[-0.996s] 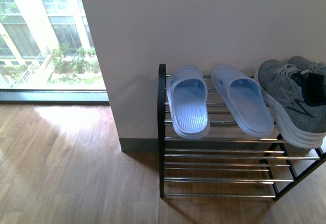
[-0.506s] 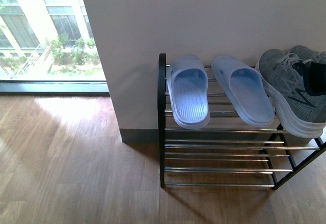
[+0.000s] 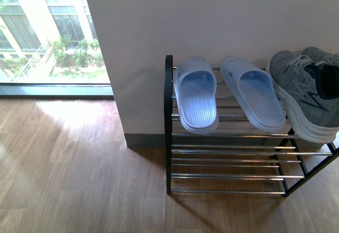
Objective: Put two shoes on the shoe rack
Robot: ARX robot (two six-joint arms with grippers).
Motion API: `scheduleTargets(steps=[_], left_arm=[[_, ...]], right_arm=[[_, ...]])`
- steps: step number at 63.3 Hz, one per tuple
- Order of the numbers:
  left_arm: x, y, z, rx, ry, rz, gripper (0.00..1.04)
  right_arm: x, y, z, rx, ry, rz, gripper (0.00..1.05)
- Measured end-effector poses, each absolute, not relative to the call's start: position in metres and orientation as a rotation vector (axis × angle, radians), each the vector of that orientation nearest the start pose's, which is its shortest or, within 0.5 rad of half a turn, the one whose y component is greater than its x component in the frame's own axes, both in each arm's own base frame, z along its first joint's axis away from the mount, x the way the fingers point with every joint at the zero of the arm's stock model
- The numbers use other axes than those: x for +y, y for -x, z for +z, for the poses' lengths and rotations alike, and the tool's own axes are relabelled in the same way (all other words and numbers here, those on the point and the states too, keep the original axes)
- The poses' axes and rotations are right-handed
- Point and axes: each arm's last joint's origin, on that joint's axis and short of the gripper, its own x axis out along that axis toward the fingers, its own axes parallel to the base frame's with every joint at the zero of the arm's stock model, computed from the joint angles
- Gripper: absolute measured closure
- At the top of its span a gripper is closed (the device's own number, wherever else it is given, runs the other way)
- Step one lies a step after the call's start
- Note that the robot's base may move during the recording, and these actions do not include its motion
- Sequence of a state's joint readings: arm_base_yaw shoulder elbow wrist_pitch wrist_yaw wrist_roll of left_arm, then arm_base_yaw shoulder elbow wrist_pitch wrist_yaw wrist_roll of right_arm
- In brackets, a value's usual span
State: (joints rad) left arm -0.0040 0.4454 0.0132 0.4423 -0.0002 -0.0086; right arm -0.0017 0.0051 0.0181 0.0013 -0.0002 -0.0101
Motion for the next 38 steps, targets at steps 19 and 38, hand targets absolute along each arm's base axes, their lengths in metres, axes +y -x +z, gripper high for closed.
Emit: scheduleTargets(steps=[19,38], left_arm=[[0.000,-0.117,0.171,-0.014,0.008,-0.004,1.03],[0.000,-0.111,0.171,-0.017,0.009,-0.004,1.03]], right_arm=[[0.000,-0.097,0.169,-0.014,0.010,-0.002,0.09],[0.000,-0.097,0.169,-0.014,0.010,-0.002,0.09]])
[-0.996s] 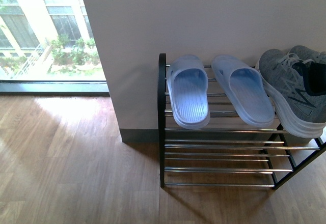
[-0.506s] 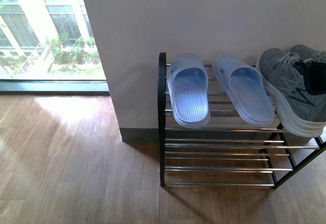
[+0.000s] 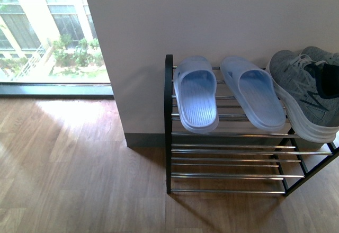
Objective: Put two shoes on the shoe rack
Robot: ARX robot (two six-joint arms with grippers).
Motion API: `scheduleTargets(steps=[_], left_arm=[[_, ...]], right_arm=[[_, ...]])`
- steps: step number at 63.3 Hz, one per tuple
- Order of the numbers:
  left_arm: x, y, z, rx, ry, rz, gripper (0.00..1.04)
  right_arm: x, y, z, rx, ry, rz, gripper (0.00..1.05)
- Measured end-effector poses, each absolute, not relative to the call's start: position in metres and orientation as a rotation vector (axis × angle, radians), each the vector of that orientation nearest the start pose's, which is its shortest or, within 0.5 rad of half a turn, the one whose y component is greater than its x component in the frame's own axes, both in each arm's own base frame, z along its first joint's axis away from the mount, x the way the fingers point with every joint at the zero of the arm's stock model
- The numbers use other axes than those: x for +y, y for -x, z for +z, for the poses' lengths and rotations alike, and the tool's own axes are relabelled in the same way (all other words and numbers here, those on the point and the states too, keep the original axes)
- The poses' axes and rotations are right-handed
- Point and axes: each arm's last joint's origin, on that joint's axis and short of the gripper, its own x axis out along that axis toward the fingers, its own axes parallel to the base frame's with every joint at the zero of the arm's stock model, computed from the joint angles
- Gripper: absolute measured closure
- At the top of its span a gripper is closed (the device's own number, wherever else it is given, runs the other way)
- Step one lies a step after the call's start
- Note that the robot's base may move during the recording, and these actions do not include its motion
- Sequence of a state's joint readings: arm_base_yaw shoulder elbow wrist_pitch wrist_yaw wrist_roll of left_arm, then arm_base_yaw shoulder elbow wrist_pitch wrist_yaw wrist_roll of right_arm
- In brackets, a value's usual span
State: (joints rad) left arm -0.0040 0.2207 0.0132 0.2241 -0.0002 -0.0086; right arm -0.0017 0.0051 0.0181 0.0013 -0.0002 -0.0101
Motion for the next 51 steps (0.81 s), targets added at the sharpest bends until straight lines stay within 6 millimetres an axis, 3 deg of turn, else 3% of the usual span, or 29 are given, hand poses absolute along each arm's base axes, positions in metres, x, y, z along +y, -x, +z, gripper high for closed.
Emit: scheduleTargets(steps=[34,51], left_arm=[[0.000,-0.098,0.167,0.003,0.008,-0.003,1.03],[0.000,-0.098,0.167,0.003,0.008,-0.003,0.59]], right_arm=[[0.000,-0.097,0.169,-0.015,0.010,-0.002,0.09],[0.000,-0.097,0.169,-0.015,0.010,-0.002,0.09]])
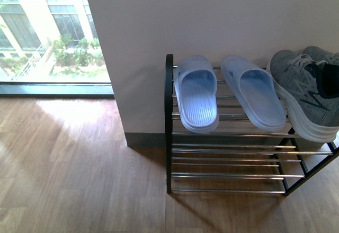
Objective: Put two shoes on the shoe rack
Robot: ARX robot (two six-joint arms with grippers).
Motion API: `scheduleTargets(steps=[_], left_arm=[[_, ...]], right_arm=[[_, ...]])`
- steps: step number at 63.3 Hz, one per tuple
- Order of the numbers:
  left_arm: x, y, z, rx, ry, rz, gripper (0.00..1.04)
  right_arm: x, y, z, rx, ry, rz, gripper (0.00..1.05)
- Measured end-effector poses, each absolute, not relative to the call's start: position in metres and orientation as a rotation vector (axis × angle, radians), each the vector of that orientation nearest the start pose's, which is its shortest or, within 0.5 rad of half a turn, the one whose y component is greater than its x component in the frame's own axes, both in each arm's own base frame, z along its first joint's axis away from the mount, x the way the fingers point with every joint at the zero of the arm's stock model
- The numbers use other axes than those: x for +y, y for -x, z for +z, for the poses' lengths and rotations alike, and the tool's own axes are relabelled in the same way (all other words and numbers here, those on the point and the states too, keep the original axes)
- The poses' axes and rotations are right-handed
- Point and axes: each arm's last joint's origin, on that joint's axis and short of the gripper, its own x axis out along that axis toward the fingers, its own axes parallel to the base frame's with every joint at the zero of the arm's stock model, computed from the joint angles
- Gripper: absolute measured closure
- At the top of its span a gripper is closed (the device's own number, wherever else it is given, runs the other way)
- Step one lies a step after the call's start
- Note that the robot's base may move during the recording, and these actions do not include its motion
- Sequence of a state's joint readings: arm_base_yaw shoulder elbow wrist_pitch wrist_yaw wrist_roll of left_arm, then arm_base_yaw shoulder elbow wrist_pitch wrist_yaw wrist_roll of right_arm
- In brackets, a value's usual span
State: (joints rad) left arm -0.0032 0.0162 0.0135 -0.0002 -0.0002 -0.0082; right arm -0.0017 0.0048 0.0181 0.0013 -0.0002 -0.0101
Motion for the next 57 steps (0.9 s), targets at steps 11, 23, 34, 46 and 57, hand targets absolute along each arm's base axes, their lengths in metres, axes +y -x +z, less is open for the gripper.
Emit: scheduleTargets(steps=[11,23,34,46,57], left_arm=[[-0.0003,-0.0979,0.1668,0.003,0.008,-0.003,0.18],[-0.0001,-0.0979,0.1669,0.002,0.006,0.001,0.09],[-0.0001,-0.0978,0.1669,0.002,0.006,0.000,0.09],[-0.0003,-0.0978,0.1669,0.002,0.004,-0.005,0.09],[-0.0002,-0.0978,0.1669,0.002,0.004,-0.002,0.09]], right_arm=[[-0.0002,-0.0969,0.1694,-0.014,0.010,-0.002,0.09],[0.0000,-0.0969,0.1693,-0.014,0.010,0.003,0.09],[-0.0001,-0.0969,0.1693,-0.013,0.010,-0.001,0.09],[-0.0003,-0.0969,0.1693,-0.013,0.010,-0.006,0.09],[-0.0002,-0.0968,0.1693,-0.014,0.007,-0.002,0.09]])
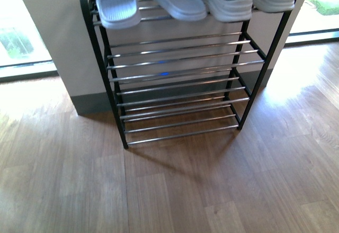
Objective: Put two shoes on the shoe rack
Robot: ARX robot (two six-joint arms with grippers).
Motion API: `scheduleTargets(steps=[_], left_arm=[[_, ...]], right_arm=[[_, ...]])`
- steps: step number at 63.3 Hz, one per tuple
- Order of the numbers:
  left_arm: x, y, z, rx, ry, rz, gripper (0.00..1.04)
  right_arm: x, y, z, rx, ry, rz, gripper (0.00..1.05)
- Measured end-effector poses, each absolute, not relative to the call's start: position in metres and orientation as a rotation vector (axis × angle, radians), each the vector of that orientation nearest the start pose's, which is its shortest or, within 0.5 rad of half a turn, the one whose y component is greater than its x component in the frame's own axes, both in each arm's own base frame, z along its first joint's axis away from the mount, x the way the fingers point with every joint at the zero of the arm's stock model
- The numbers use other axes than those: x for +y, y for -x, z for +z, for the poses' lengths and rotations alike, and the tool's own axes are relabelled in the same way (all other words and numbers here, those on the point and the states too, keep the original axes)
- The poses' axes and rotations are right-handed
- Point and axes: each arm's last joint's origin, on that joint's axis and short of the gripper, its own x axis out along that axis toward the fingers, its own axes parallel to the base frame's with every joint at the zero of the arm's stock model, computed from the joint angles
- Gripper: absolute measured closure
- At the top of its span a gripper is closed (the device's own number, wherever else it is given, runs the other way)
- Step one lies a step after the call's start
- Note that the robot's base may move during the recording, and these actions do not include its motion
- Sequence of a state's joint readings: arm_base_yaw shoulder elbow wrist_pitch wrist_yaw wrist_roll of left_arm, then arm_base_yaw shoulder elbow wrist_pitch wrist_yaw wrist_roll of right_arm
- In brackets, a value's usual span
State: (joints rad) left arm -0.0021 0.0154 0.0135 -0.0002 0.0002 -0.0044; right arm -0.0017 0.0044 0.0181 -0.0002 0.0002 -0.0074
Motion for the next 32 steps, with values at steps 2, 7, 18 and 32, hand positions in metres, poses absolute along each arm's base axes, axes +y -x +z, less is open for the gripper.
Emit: scheduleTargets(steps=[2,7,18,32], left_arm=[[-0.0002,-0.0978,0.1669,0.002,0.004,-0.003,0.09],[-0.0003,-0.0978,0.1669,0.002,0.004,-0.003,0.09],[-0.0001,-0.0978,0.1669,0.002,0.004,0.000,0.09],[0.0000,-0.0978,0.1669,0.002,0.004,0.004,0.09]], right_arm=[[-0.0002,-0.0969,0.1693,-0.013,0.007,-0.002,0.09],[-0.0002,-0.0968,0.1693,-0.013,0.007,-0.005,0.09],[-0.0001,-0.0968,0.1693,-0.013,0.007,0.000,0.09],[0.0001,-0.0968,0.1693,-0.013,0.007,0.003,0.09]])
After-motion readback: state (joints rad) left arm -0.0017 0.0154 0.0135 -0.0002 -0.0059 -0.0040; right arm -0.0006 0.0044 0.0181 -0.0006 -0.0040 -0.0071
